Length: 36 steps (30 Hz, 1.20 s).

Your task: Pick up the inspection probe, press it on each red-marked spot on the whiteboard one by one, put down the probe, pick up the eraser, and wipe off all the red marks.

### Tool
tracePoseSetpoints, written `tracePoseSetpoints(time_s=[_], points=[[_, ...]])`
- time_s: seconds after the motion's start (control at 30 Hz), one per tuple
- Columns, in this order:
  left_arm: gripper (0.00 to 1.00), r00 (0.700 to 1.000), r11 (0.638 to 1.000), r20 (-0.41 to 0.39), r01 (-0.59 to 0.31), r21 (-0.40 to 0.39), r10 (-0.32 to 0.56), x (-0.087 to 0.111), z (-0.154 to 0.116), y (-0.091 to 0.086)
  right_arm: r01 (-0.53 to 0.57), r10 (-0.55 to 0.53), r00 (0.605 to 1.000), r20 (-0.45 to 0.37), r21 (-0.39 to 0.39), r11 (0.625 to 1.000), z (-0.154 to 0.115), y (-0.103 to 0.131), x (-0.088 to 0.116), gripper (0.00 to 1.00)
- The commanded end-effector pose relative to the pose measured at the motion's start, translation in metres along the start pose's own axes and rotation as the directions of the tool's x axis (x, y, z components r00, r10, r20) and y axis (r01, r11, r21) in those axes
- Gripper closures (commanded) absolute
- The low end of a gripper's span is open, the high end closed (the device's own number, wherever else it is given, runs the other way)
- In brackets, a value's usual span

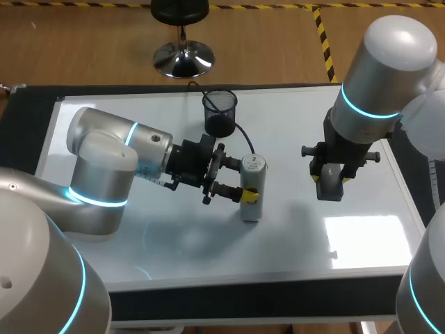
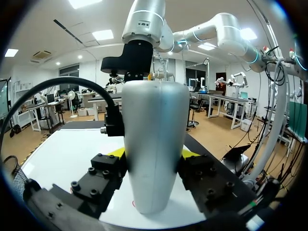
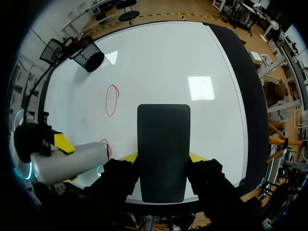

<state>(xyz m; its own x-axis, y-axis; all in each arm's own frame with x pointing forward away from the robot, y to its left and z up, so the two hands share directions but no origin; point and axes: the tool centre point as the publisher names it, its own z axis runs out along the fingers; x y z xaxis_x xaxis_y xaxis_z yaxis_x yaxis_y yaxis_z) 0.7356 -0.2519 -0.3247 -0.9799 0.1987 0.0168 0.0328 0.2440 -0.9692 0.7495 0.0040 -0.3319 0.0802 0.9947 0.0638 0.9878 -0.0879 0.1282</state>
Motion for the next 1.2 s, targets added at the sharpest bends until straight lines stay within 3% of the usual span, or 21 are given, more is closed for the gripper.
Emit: tracePoseSetpoints(time_s=[0.03, 0.7, 1.2], points=[[1.00, 1.000, 1.000, 0.001, 0.002, -0.001, -0.002, 0.005, 0.004, 0.022, 0.001, -0.001, 1.000, -0.002, 0.000, 1.000, 0.000, 0.000, -0.001, 1.00], [1.00, 1.000, 1.000, 0.007, 0.002, 0.018, -0.002, 0.005, 0.002, 0.020, 0.001, -0.001, 1.000, -0.002, 0.000, 1.000, 0.000, 0.000, -0.001, 1.00], [1.00, 1.000, 0.998, 0.006, -0.016, 0.063, 0.015, 0.004, -0.011, -0.002, 0.001, -0.001, 1.000, -0.002, 0.000, 1.000, 0.000, 0.000, -0.001, 1.00]])
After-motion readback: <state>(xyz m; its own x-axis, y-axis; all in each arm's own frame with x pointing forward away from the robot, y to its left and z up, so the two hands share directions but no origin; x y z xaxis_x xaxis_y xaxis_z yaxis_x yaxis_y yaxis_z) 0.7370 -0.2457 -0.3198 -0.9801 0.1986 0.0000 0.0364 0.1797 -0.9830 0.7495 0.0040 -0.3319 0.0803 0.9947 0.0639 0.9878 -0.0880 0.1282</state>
